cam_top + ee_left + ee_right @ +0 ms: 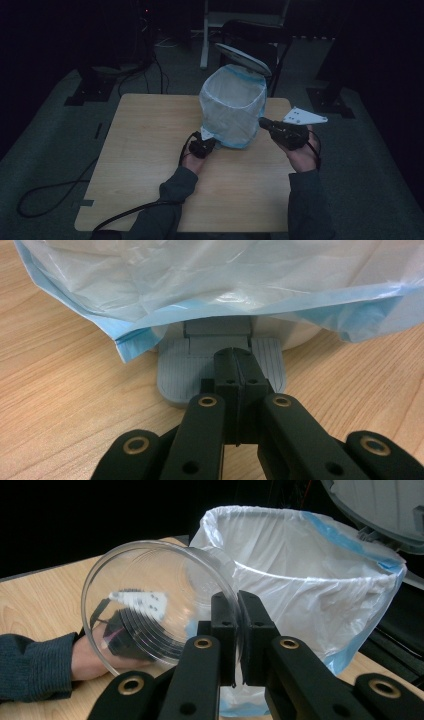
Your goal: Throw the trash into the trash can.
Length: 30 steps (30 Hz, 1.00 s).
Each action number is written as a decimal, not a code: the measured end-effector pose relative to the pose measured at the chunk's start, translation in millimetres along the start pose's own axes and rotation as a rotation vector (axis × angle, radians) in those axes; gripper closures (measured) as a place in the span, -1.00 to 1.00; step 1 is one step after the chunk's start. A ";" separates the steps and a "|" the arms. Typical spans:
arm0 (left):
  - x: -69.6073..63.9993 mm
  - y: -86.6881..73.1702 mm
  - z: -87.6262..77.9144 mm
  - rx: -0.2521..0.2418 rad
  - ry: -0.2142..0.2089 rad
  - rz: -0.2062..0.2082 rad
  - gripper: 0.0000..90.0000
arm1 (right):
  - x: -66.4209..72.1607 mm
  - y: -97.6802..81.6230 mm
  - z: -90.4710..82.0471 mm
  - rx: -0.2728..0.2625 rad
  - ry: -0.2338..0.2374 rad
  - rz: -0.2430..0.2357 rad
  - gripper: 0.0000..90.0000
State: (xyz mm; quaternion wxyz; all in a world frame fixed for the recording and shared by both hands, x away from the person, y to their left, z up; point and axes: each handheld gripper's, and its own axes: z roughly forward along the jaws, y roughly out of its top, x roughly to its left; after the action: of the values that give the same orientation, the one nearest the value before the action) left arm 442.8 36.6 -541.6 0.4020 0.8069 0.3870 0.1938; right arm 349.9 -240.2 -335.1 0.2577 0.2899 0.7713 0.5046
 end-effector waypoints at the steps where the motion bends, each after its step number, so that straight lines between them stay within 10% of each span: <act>1: 0.0 0.0 0.0 0.000 0.000 0.000 1.00 | -0.4 1.1 -0.2 -0.001 -0.002 0.000 0.93; 30: 0.7 0.0 -0.1 0.000 -0.001 -0.003 1.00 | -22.8 29.9 9.3 -0.038 -0.071 0.025 0.93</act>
State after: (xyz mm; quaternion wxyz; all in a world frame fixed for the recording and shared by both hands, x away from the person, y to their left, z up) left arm 443.2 37.2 -541.6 0.4026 0.8064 0.3881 0.1925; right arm 378.0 -240.9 -308.3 0.2840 0.3124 0.7481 0.5120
